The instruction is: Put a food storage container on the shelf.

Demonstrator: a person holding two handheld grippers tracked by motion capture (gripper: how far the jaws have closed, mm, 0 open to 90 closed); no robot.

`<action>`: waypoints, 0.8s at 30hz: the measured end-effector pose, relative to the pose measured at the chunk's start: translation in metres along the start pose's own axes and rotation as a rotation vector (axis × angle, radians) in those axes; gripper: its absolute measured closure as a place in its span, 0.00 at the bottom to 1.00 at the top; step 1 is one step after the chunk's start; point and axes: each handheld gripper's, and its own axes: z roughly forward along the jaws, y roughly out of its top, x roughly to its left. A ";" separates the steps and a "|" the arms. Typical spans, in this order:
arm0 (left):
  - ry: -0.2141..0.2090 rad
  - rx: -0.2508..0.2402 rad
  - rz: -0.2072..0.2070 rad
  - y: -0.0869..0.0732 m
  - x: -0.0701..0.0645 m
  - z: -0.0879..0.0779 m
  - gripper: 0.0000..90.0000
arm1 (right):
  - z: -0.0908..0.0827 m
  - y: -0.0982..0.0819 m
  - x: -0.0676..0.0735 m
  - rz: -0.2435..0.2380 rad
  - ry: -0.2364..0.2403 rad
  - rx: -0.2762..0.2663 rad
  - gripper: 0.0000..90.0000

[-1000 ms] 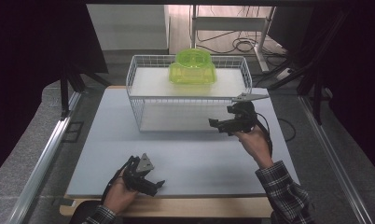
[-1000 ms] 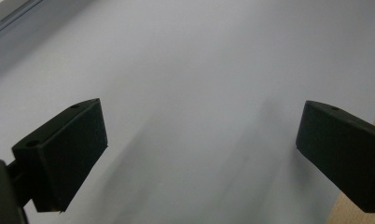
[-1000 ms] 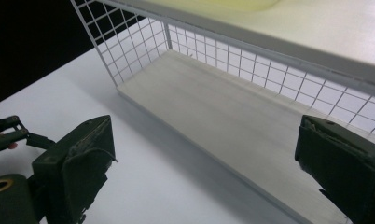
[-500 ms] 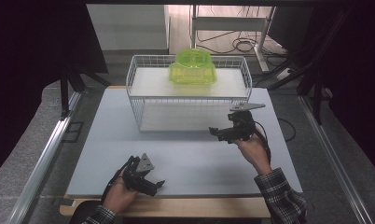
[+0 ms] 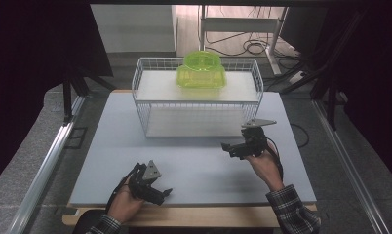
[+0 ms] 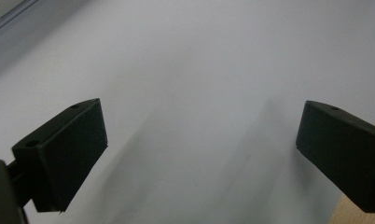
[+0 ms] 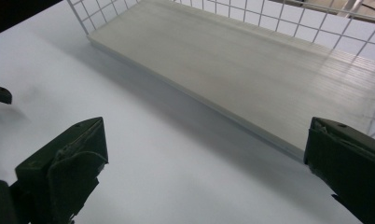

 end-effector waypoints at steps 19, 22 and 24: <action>0.001 -0.004 0.004 0.000 -0.001 -0.001 0.02 | -0.006 -0.036 0.001 0.000 -0.027 0.017 0.00; 0.000 -0.004 0.005 0.000 -0.001 0.000 0.02 | -0.010 -0.045 0.002 -0.003 -0.037 0.024 0.00; -0.001 -0.005 0.005 0.000 -0.001 0.000 0.02 | -0.012 -0.049 0.002 -0.002 -0.040 0.029 0.00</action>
